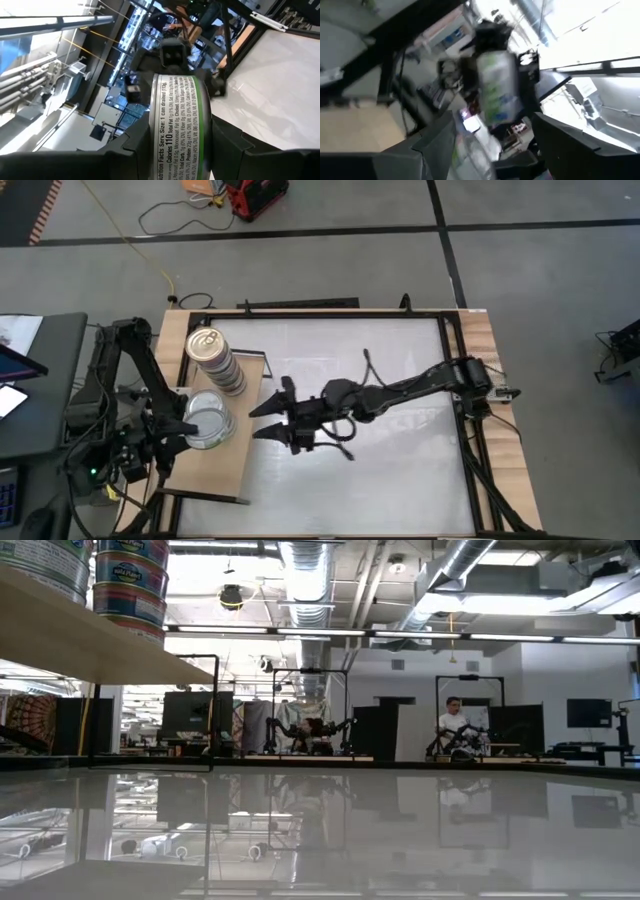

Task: Stack canned seafood by type on shelf
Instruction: Stack the green tuna can on top of the green tuna can on the shelf

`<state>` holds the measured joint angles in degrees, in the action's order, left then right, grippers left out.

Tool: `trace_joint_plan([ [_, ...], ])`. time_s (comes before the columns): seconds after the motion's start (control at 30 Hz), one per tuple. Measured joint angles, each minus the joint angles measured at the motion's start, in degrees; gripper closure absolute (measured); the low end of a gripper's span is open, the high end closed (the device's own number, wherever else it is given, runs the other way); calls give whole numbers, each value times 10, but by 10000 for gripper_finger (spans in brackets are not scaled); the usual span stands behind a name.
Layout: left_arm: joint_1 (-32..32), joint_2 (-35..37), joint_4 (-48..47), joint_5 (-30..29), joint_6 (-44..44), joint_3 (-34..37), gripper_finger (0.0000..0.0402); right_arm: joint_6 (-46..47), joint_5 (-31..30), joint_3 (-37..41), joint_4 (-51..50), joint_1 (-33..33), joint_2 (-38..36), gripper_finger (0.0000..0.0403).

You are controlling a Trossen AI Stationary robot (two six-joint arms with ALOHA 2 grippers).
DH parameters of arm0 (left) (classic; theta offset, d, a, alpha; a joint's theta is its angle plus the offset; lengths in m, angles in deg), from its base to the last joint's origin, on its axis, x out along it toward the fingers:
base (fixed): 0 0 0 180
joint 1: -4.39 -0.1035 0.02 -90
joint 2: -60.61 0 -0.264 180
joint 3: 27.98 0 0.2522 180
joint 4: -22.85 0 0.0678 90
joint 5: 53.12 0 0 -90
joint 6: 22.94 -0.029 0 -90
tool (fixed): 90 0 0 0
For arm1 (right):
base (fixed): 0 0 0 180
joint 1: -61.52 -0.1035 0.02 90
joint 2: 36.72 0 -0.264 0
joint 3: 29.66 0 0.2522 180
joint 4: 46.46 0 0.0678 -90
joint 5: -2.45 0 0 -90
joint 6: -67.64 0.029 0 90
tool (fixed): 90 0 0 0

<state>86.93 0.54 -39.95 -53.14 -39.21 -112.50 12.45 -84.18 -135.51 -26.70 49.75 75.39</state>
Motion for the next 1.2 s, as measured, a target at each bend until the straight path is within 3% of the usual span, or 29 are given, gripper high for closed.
trace_joint_plan([
  [0.17, 0, 0, -33, 0, 32, 0, 261, -20, -21, -82, -24, 2, 55, 108],
  [0.37, 1, 0, -32, 0, 13, 0, 261, -23, -36, -207, -193, -2, 73, 108],
  [0.6, 1, 0, -54, 0, -40, 0, 261, -87, -49, -230, -220, 3, 73, 104],
  [0.87, 0, 1, -131, 0, -31, 0, 261, -161, -25, -231, -211, 3, 78, 78],
  [0.93, -1, 3, -142, 0, -14, 0, 261, -162, -9, -243, -176, 7, 95, 76],
  [1.2, -3, 6, -144, 0, 1, 0, 261, -214, -20, -345, -230, 0, 166, 76],
])
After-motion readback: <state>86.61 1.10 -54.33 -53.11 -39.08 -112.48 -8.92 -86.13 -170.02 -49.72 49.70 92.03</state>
